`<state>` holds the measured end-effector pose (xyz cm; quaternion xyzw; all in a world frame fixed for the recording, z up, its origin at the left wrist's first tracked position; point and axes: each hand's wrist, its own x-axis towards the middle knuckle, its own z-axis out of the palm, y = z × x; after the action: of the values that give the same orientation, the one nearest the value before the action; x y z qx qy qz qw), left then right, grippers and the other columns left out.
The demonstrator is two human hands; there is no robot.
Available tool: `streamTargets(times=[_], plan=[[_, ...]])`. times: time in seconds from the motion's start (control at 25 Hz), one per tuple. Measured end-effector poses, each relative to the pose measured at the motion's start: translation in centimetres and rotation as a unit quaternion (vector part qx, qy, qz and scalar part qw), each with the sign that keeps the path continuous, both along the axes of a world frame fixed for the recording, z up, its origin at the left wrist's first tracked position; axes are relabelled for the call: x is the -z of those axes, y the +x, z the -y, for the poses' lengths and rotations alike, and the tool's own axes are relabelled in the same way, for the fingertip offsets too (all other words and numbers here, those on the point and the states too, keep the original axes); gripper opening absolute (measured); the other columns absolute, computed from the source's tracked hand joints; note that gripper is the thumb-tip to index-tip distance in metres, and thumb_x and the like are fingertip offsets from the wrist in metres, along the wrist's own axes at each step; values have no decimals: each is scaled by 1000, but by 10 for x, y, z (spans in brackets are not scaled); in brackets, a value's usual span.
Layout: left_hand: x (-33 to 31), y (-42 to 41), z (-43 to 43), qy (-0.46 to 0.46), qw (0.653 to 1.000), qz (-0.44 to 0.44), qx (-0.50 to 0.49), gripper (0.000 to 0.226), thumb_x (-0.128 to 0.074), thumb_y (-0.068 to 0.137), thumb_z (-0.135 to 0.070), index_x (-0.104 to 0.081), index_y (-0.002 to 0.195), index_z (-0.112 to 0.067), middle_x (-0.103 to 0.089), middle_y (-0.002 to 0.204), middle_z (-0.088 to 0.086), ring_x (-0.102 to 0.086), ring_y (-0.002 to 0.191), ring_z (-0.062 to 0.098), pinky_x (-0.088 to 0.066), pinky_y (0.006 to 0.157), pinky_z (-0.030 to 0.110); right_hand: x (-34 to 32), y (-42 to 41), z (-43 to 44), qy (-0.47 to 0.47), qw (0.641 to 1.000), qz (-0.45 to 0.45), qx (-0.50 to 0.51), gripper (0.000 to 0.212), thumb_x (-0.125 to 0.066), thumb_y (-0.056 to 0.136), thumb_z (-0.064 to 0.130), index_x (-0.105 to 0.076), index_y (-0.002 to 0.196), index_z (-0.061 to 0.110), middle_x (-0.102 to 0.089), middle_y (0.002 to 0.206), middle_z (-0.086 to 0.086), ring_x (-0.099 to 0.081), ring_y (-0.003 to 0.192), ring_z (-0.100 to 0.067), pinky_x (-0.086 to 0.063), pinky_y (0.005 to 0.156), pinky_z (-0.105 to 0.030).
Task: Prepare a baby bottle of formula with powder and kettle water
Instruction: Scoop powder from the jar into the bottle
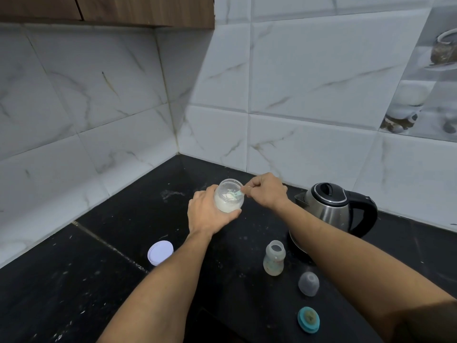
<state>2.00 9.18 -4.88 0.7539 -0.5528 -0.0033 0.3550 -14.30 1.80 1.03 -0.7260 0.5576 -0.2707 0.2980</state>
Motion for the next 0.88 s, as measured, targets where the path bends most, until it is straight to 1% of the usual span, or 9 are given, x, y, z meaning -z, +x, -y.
streamTargets(times=[0.04,0.08,0.12,0.2,0.28,0.44,0.6,0.76,0.88], plan=[[0,0,0,-2,1000,1,-1,82,-78,54,-75,-62,121,-31,-70,109,-11,-60,110,19,-50,94,39,2,-1,1,3,1000,22,-8,17,-79,87,40,-78,72,32,-70,69,21,-66,93,-11,-42,102,-44],[-1,0,0,-4,1000,1,-3,82,-77,54,-77,-62,121,-32,-70,109,-11,-61,110,19,-50,93,38,4,-2,2,4,999,39,-17,18,-81,86,39,-77,69,34,-70,65,23,-68,92,-12,-46,102,-46],[-1,-1,0,-6,1000,1,-5,82,-76,54,-78,-62,121,-32,-70,108,-12,-61,109,19,-50,93,38,4,-3,1,2,998,53,-26,18,-81,86,36,-77,68,33,-69,62,24,-68,88,-11,-49,100,-45],[-1,0,1,-9,1000,1,-5,81,-75,54,-79,-62,119,-32,-70,106,-12,-61,108,19,-51,92,38,4,-4,0,-5,996,77,-39,10,-82,87,30,-82,78,27,-68,61,19,-67,79,-9,-54,89,-35],[-2,0,1,-12,1000,-1,-6,81,-75,54,-79,-62,119,-32,-70,106,-12,-61,107,19,-51,92,39,3,-5,-2,-16,995,90,-48,9,-82,89,27,-84,86,18,-69,66,16,-65,74,-6,-53,79,-27],[-5,3,1,-15,1000,2,-9,81,-75,54,-79,-62,119,-33,-70,106,-13,-61,108,18,-52,92,40,4,-5,-2,-17,994,100,-51,9,-82,89,27,-84,85,18,-69,62,15,-60,63,2,-44,68,-16],[-7,3,2,-16,1000,2,-8,82,-76,53,-78,-62,119,-31,-70,107,-12,-62,108,19,-52,92,41,6,-5,1,-10,992,109,-58,10,-82,89,28,-83,82,20,-70,62,13,-62,65,-1,-46,70,-19],[-7,2,4,-17,1000,-3,-13,80,-76,53,-78,-62,117,-33,-70,105,-12,-61,108,19,-52,91,40,7,-6,4,1,991,127,-45,11,-82,88,28,-84,84,19,-70,61,11,-58,59,2,-45,68,-19],[-7,4,4,-15,1000,2,-12,80,-78,53,-75,-62,119,-31,-70,107,-11,-61,109,20,-51,92,40,8,-7,5,18,989,138,-41,13,-83,88,28,-84,82,16,-70,60,10,-60,63,-2,-50,72,-23]])
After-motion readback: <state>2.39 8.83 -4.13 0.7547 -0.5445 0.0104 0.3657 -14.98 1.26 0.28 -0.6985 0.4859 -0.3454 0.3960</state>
